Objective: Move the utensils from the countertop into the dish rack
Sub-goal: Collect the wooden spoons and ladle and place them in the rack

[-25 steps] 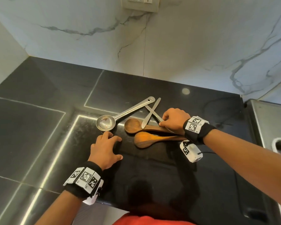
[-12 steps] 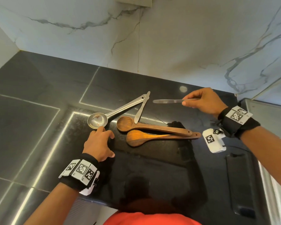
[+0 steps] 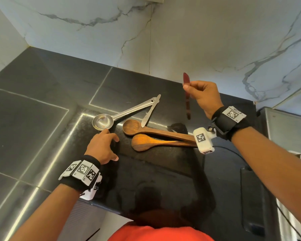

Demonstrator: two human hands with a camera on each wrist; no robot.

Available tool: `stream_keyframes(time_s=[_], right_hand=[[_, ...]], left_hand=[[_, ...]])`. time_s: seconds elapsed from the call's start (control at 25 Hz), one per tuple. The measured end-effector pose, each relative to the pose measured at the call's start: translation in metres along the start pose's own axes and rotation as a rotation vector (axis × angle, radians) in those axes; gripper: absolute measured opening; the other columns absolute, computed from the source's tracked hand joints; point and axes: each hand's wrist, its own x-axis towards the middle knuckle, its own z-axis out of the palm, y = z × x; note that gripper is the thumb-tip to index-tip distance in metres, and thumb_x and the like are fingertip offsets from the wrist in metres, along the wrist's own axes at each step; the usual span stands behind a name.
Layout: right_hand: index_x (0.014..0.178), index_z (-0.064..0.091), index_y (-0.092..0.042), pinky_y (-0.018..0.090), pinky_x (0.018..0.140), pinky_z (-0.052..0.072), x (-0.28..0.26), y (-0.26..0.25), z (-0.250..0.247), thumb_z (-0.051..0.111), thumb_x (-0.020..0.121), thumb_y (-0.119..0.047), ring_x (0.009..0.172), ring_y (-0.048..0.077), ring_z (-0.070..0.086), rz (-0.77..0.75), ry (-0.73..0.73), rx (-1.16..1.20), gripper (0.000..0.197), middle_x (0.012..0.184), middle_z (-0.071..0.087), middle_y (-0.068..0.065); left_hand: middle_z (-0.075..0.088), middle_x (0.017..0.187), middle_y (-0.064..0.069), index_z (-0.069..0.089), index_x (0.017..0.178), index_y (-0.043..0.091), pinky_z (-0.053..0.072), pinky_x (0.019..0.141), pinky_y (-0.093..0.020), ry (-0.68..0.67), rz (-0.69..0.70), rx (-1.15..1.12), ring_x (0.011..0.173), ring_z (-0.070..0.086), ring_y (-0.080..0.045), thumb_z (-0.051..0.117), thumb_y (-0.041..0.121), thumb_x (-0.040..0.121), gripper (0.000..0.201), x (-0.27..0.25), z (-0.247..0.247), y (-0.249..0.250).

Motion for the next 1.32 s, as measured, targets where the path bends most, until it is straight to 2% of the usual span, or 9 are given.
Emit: stream_keyframes(time_s=[0.08, 0.2, 0.32, 0.44, 0.68, 0.96, 1.12, 1.2, 1.32], right_hand=[[0.107, 0.071, -0.017, 0.034, 0.089, 0.058, 0.006, -0.004, 0.016, 0.059, 0.099, -0.024, 0.088, 0.012, 0.071, 0.054, -0.07, 0.085, 0.016, 0.108, 0.072, -0.005], [0.113, 0.06, -0.023, 0.025, 0.069, 0.056, 0.019, -0.014, 0.038, 0.045, 0.105, -0.029, 0.07, 0.01, 0.063, 0.041, -0.331, -0.028, 0.018, 0.097, 0.06, -0.01], [0.117, 0.058, -0.023, 0.027, 0.072, 0.046, 0.041, -0.014, 0.062, 0.057, 0.098, -0.031, 0.083, 0.013, 0.055, -0.288, -0.707, -0.663, 0.021, 0.099, 0.058, -0.002], [0.111, 0.065, -0.022, 0.029, 0.069, 0.044, 0.058, -0.007, 0.082, 0.069, 0.086, -0.028, 0.085, 0.017, 0.055, -0.609, -0.866, -1.162, 0.026, 0.102, 0.057, 0.0], [0.114, 0.066, -0.024, 0.031, 0.074, 0.052, 0.063, 0.003, 0.116, 0.069, 0.088, -0.029, 0.089, 0.018, 0.059, -0.731, -1.067, -1.308, 0.026, 0.111, 0.056, -0.002], [0.109, 0.066, -0.02, 0.035, 0.081, 0.052, 0.059, 0.014, 0.116, 0.055, 0.097, -0.025, 0.093, 0.02, 0.059, -0.687, -1.076, -1.239, 0.018, 0.105, 0.062, 0.001], [0.099, 0.064, -0.019, 0.034, 0.071, 0.043, 0.052, 0.013, 0.096, 0.042, 0.101, -0.027, 0.082, 0.018, 0.048, -0.725, -0.89, -1.225, 0.023, 0.091, 0.062, 0.0], [0.102, 0.061, -0.019, 0.034, 0.07, 0.037, 0.049, 0.007, 0.077, 0.04, 0.102, -0.025, 0.079, 0.019, 0.046, -0.658, -0.837, -1.214, 0.021, 0.087, 0.056, -0.003], [0.109, 0.054, -0.021, 0.039, 0.07, 0.046, 0.039, -0.005, 0.037, 0.039, 0.104, -0.026, 0.077, 0.023, 0.055, -0.459, -0.815, -1.168, 0.017, 0.092, 0.058, 0.0]], left_hand=[[0.049, 0.114, 0.004, 0.064, 0.12, 0.026, 0.047, 0.092, -0.038, 0.001, -0.016, -0.008, 0.112, 0.053, -0.025, 0.094, 0.028, 0.057, 0.069, -0.001, 0.001, 0.001], [0.05, 0.118, 0.003, 0.064, 0.121, 0.026, 0.047, 0.094, -0.039, 0.003, -0.026, -0.021, 0.114, 0.052, -0.025, 0.094, 0.027, 0.059, 0.069, -0.002, 0.001, 0.002], [0.05, 0.119, 0.003, 0.063, 0.122, 0.026, 0.047, 0.095, -0.039, 0.002, -0.039, -0.038, 0.116, 0.051, -0.025, 0.093, 0.026, 0.06, 0.069, -0.002, 0.0, 0.002], [0.049, 0.121, 0.003, 0.063, 0.124, 0.027, 0.047, 0.097, -0.04, 0.002, -0.044, -0.058, 0.118, 0.049, -0.025, 0.093, 0.026, 0.061, 0.07, -0.002, 0.002, 0.001], [0.048, 0.127, 0.002, 0.061, 0.128, 0.027, 0.046, 0.1, -0.039, 0.004, -0.041, -0.096, 0.12, 0.047, -0.025, 0.091, 0.025, 0.064, 0.07, -0.004, 0.004, -0.002], [0.047, 0.128, 0.002, 0.06, 0.13, 0.027, 0.046, 0.1, -0.04, 0.002, -0.024, -0.093, 0.122, 0.046, -0.025, 0.09, 0.026, 0.066, 0.071, -0.004, 0.005, -0.003], [0.046, 0.128, 0.001, 0.059, 0.131, 0.027, 0.045, 0.101, -0.041, 0.005, -0.012, -0.096, 0.123, 0.044, -0.025, 0.089, 0.026, 0.068, 0.07, -0.005, 0.006, -0.004], [0.046, 0.128, 0.001, 0.059, 0.13, 0.027, 0.045, 0.102, -0.042, 0.0, -0.004, -0.083, 0.124, 0.043, -0.026, 0.089, 0.026, 0.068, 0.07, -0.005, 0.007, -0.005], [0.046, 0.125, 0.001, 0.06, 0.129, 0.028, 0.047, 0.1, -0.045, 0.002, 0.009, -0.048, 0.122, 0.045, -0.026, 0.09, 0.028, 0.066, 0.07, -0.003, 0.005, -0.006]])
